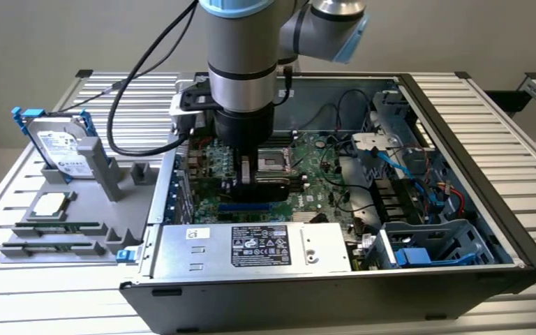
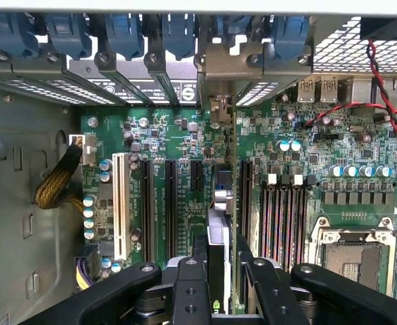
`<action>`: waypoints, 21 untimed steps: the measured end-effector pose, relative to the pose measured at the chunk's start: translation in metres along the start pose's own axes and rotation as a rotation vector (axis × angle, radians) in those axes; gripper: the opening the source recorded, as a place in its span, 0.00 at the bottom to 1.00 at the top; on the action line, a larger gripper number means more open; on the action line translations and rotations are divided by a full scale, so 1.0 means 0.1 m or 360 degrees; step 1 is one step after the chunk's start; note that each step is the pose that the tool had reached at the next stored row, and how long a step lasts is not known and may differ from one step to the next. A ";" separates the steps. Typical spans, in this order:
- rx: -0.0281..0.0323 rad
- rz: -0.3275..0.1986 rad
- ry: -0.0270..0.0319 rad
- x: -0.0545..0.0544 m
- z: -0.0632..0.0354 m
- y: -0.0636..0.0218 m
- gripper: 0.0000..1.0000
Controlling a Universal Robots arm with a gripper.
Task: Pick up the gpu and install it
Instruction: 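Insert the gpu into the slot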
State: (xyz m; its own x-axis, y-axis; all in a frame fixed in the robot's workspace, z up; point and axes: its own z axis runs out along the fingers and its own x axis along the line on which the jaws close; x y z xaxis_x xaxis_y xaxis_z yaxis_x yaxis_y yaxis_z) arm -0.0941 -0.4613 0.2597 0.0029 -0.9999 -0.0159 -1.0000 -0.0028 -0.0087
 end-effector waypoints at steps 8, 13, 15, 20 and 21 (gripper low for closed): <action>-0.00014 0.0000 -0.00001 0.00 0.018 0.014 0.27; -0.00019 0.0000 -0.00002 0.00 0.035 0.023 0.27; -0.00019 0.0000 -0.00002 0.00 0.039 0.023 0.27; -0.00022 0.0000 -0.00003 0.00 0.049 0.026 0.27; -0.00024 0.0000 -0.00002 0.00 0.052 0.027 0.27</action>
State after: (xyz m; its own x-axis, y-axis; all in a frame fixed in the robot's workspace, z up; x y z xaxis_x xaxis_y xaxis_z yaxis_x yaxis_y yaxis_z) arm -0.0968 -0.4613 0.2545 0.0029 -0.9999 -0.0160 -1.0000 -0.0027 -0.0072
